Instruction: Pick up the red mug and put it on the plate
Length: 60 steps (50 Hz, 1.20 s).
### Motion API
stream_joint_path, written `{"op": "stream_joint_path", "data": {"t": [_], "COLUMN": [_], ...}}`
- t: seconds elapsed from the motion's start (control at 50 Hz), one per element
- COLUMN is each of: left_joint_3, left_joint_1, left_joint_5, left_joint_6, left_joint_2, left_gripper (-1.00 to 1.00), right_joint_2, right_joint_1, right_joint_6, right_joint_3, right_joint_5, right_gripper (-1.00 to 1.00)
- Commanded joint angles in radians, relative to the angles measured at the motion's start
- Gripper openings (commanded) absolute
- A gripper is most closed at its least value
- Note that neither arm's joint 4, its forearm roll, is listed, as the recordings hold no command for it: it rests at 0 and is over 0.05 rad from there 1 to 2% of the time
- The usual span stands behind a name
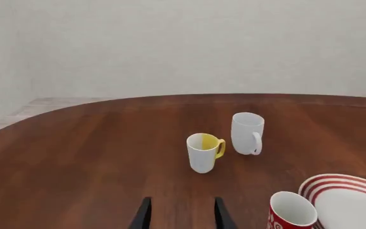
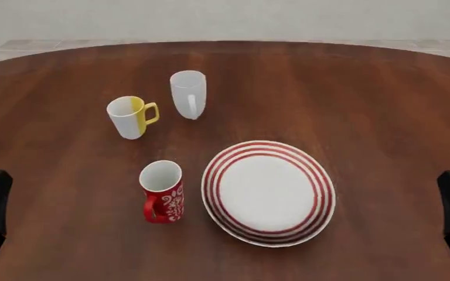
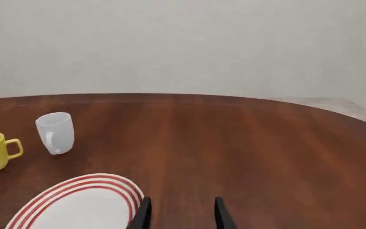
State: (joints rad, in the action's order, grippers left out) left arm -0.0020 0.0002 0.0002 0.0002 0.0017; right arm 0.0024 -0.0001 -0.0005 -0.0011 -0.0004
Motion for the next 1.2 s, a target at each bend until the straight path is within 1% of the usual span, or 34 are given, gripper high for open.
{"op": "stream_joint_path", "data": {"t": [0.02,0.1,0.42,0.54,0.6,0.66,0.7,0.72,0.76,0.78,0.82,0.84,0.88,0.94,1.0,1.02,1.04,1.06,1.12,1.14,1.16,1.2], "left_joint_3": [-0.005,-0.001,-0.002,-0.040,-0.093,-0.162,-0.211,-0.261,-0.277,-0.327,-0.371,-0.387,-0.432,-0.488,-0.531,-0.541,-0.559,-0.570,-0.587,-0.594,-0.598,-0.616], "left_joint_1": [0.002,0.002,-0.009,-0.023,-0.048,-0.074,-0.102,-0.107,-0.109,-0.116,-0.099,-0.091,-0.116,-0.124,-0.155,-0.168,-0.204,-0.188,-0.190,-0.201,-0.202,-0.183], "left_joint_5": [0.002,0.004,0.006,0.019,0.024,0.055,0.070,0.087,0.090,0.109,0.125,0.130,0.149,0.172,0.192,0.198,0.208,0.215,0.222,0.224,0.226,0.251], "left_joint_6": [0.001,-0.002,-0.003,-0.007,-0.011,-0.009,-0.043,-0.061,-0.066,-0.042,-0.029,-0.033,-0.058,-0.055,-0.072,-0.107,-0.115,-0.138,-0.125,-0.100,-0.110,-0.175], "left_joint_2": [0.002,0.000,0.000,0.025,0.079,0.102,0.134,0.171,0.186,0.237,0.273,0.288,0.325,0.374,0.449,0.467,0.501,0.499,0.483,0.483,0.486,0.538], "left_gripper": [1.00,1.00,1.00,1.00,1.00,1.00,1.00,1.00,1.00,1.00,1.00,1.00,1.00,1.00,1.00,1.00,1.00,1.00,1.00,1.00,1.00,1.00], "right_joint_2": [0.011,0.017,0.035,0.038,0.039,0.040,0.041,0.040,0.040,0.039,0.038,0.038,0.036,0.034,0.034,0.033,0.033,0.032,0.032,0.030,0.030,0.031], "right_joint_1": [0.000,-0.012,-0.032,-0.032,-0.028,-0.030,-0.031,-0.031,-0.030,-0.028,-0.027,-0.027,-0.029,-0.027,-0.027,-0.026,-0.026,-0.027,-0.027,-0.027,-0.026,-0.026], "right_joint_6": [-0.003,-0.013,-0.011,-0.014,-0.016,-0.016,-0.014,-0.015,-0.016,-0.017,-0.018,-0.018,-0.017,-0.018,-0.019,-0.021,-0.021,-0.020,-0.021,-0.021,-0.021,-0.021], "right_joint_3": [-0.003,-0.003,-0.003,-0.003,-0.003,-0.003,-0.003,-0.003,-0.003,-0.003,-0.003,-0.003,-0.003,-0.003,-0.003,-0.003,-0.003,-0.003,-0.003,-0.003,-0.003,-0.003], "right_joint_5": [-0.002,-0.004,-0.013,-0.014,-0.015,-0.015,-0.016,-0.016,-0.015,-0.015,-0.014,-0.014,-0.013,-0.012,-0.012,-0.012,-0.012,-0.011,-0.011,-0.010,-0.010,-0.010], "right_gripper": [1.00,1.00,1.00,1.00,1.00,1.00,1.00,1.00,1.00,1.00,1.00,1.00,1.00,1.00,1.00,1.00,1.00,1.00,1.00,1.00,1.00,1.00]}}
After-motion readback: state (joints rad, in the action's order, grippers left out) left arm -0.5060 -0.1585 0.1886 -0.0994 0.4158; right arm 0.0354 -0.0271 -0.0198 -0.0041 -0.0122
